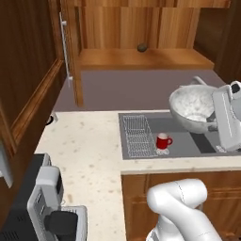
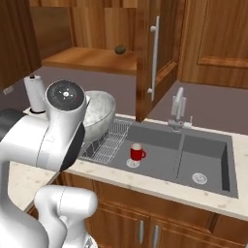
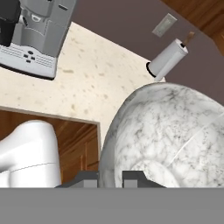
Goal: Pick the mug and place it in the sink. Pick the bowl and place it in the open cabinet and then close the cabinet.
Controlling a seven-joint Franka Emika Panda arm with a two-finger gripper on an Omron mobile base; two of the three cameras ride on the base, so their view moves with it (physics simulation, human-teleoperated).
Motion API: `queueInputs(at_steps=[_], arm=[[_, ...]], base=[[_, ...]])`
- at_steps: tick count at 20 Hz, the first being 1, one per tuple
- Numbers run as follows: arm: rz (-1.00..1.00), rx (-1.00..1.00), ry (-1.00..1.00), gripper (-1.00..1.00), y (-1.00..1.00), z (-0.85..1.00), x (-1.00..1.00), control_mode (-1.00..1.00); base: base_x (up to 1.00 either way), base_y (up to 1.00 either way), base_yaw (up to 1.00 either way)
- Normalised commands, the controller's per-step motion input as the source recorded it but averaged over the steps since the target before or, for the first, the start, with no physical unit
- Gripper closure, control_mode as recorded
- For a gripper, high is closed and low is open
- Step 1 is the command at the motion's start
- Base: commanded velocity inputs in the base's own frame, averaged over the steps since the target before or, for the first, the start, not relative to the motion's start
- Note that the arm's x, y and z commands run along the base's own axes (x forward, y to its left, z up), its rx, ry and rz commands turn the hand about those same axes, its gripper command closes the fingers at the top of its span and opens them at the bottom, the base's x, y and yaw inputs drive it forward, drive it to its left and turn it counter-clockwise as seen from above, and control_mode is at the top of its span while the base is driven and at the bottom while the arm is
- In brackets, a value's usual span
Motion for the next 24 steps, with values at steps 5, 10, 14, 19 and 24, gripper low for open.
queueInputs(at_steps=[5,10,14,19,24], arm=[[0.0,0.0,0.0,1.0,0.0,0.0,0.0,1.0],[0.0,0.0,0.0,1.0,0.0,0.0,0.0,1.0],[0.0,0.0,0.0,1.0,0.0,0.0,0.0,1.0],[0.0,0.0,0.0,1.0,0.0,0.0,0.0,1.0],[0.0,0.0,0.0,1.0,0.0,0.0,0.0,1.0]], base=[[1.0,0.88,0.31],[1.0,1.0,0.25],[1.0,0.95,0.26],[1.0,0.99,0.13],[0.87,1.0,-0.06]])
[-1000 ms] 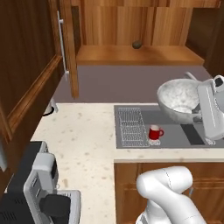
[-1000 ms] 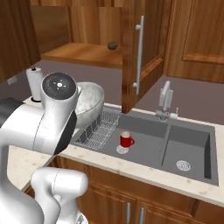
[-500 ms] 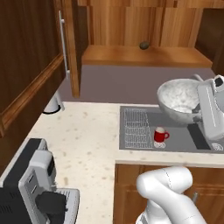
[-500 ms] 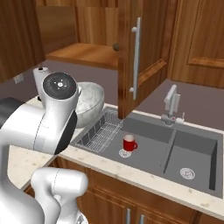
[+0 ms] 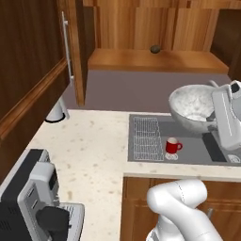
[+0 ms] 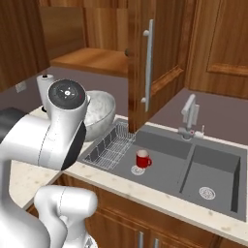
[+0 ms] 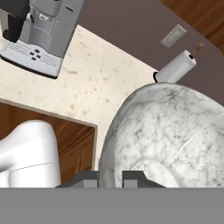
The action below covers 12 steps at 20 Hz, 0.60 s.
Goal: Pick the mug and place it in the sink. Pick the bowl and place it in the open cabinet and then close the cabinet.
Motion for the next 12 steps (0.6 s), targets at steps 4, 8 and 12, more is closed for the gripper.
queueInputs(at_steps=[4,8,12], arm=[[0.0,0.0,0.0,1.0,0.0,0.0,0.0,1.0],[0.0,0.0,0.0,1.0,0.0,0.0,0.0,1.0],[0.0,0.0,0.0,1.0,0.0,0.0,0.0,1.0]], base=[[0.43,1.0,-0.21],[0.66,1.0,-0.16],[0.88,0.99,-0.01]])
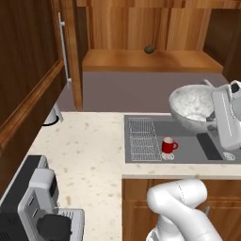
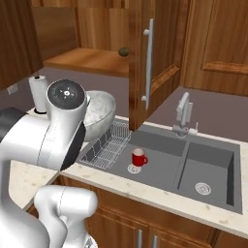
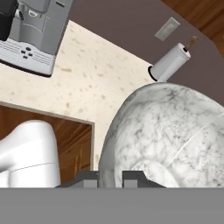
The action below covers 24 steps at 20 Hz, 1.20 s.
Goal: Pick the mug and place it in the sink. Pick the bowl and place it in the open cabinet and then close the cabinet.
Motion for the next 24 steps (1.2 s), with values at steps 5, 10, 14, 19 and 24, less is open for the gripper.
queueInputs(at_steps=[5,10,14,19,24], arm=[[0.0,-0.06,0.0,1.0,0.2,0.01,0.09,-1.0],[0.0,-0.32,-0.01,1.0,1.0,0.45,0.16,-1.0],[0.0,-0.28,0.0,1.0,1.0,0.38,0.39,-1.0],[0.0,-0.14,0.0,1.0,0.36,0.21,0.65,-1.0],[0.08,0.08,0.0,1.0,-0.18,0.15,0.35,-1.0]], base=[[0.55,0.8,0.0],[0.0,0.0,0.0],[0.0,0.0,0.0],[0.0,0.0,0.0],[0.0,0.0,0.0]])
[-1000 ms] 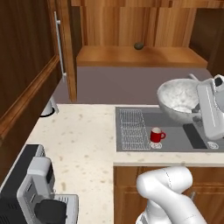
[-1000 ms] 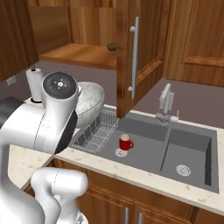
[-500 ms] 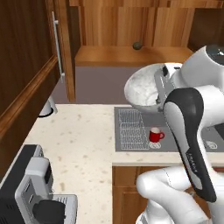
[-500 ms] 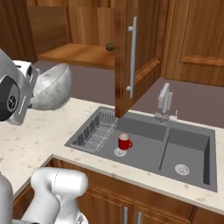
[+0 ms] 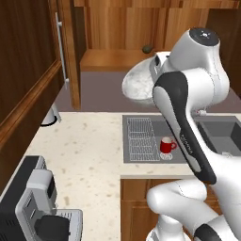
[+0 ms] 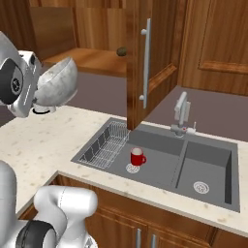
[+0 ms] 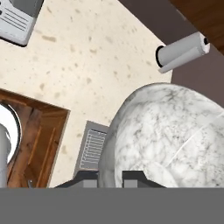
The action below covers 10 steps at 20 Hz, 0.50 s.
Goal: Pick the mug and place it in the sink. Pick the bowl and place it in the open cabinet and then close the cabinet.
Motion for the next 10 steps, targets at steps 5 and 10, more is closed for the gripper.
queueInputs(at_steps=[5,10], arm=[[0.08,0.13,-0.1,1.0,-0.11,0.07,0.11,-1.0],[0.01,0.09,-0.22,1.0,0.02,0.05,0.0,-1.0]], base=[[0.0,0.0,0.0],[0.0,0.0,0.0]])
